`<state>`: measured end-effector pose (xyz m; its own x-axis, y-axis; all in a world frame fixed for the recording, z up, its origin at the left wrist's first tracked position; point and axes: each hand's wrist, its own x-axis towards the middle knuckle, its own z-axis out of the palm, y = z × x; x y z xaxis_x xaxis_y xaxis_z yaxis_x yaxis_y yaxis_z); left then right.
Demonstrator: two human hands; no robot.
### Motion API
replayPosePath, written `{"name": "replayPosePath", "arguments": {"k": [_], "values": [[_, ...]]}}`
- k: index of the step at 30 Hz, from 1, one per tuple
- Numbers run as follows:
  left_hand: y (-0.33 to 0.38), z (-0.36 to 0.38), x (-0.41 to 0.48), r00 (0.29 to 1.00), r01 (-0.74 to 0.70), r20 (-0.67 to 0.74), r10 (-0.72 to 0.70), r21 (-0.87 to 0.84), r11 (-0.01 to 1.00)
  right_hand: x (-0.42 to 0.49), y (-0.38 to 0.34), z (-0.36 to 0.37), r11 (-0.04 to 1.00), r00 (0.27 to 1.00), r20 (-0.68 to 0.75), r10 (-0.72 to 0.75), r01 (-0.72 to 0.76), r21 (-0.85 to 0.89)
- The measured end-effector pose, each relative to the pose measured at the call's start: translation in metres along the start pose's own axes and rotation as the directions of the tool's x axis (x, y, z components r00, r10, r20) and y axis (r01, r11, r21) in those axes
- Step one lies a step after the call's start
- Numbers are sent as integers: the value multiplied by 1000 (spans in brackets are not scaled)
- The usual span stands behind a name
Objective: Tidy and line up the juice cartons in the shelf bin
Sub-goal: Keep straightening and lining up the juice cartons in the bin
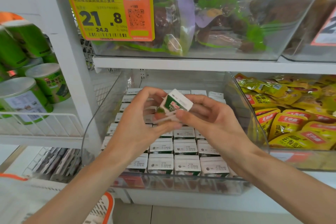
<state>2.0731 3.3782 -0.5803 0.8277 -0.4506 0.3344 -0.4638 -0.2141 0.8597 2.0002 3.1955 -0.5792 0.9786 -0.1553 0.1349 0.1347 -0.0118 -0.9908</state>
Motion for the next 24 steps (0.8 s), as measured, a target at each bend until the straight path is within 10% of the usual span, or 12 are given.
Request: {"name": "replayPosePath", "arguments": {"k": [13, 24], "values": [[-12, -7, 2, 996, -80, -38, 85, 129, 988, -1, 6, -5, 938, 963, 83, -257, 270, -219], [-6, -3, -2, 989, -52, 136, 51, 3, 999, 6, -1, -7, 986, 975, -155, 157, -148, 72]]}}
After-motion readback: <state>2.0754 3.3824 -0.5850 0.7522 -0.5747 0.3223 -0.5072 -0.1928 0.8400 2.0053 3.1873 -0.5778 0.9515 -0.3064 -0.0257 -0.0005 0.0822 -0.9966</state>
